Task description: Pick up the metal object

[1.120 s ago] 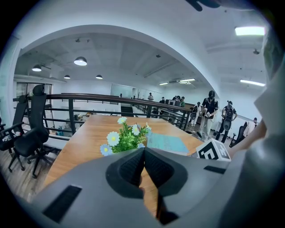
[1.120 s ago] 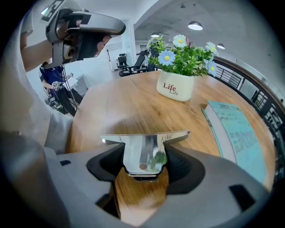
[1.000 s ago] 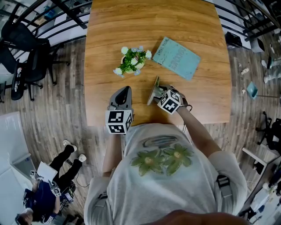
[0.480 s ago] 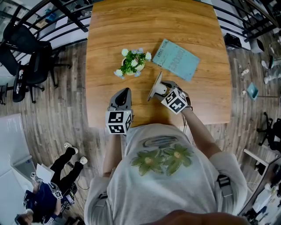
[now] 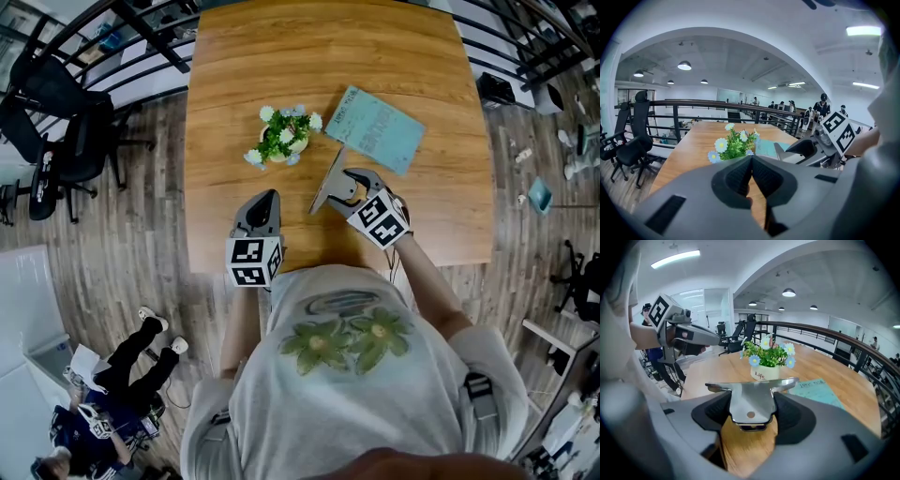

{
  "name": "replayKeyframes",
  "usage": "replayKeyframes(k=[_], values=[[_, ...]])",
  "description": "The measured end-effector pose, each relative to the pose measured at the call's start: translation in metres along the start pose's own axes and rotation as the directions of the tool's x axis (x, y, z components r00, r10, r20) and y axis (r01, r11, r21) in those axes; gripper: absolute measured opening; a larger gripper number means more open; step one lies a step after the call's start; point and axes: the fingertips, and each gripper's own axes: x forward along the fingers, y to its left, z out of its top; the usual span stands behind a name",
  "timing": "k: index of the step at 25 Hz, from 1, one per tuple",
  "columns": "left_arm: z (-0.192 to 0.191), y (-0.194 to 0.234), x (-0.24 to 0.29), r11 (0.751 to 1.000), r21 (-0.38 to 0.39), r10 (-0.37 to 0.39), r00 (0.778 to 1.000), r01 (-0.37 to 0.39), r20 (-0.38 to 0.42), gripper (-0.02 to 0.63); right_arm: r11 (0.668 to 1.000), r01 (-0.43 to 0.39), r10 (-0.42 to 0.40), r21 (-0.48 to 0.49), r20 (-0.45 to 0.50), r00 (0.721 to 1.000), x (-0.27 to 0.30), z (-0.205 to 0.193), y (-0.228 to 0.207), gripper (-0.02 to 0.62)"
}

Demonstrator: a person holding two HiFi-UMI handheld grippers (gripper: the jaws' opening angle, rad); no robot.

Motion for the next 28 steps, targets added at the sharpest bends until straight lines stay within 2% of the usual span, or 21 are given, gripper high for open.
replayKeyframes(k=[12,28], values=[[0.001,0.000,-0.002,1.000,0.006,0.007,1.000,-0.007,0.005,0.014,1.000,0.018,-0.019,0.008,0.149,0.989,-0.035,0.055,0.001,0.288],[0.015,-0.003,-0.005,1.000,-0.011,-0.008,0.999,0.008,0.032,0.014,0.998,0.058,-0.061,0.021,0.323,0.944,-0.079,0.103,-0.002,0.288]])
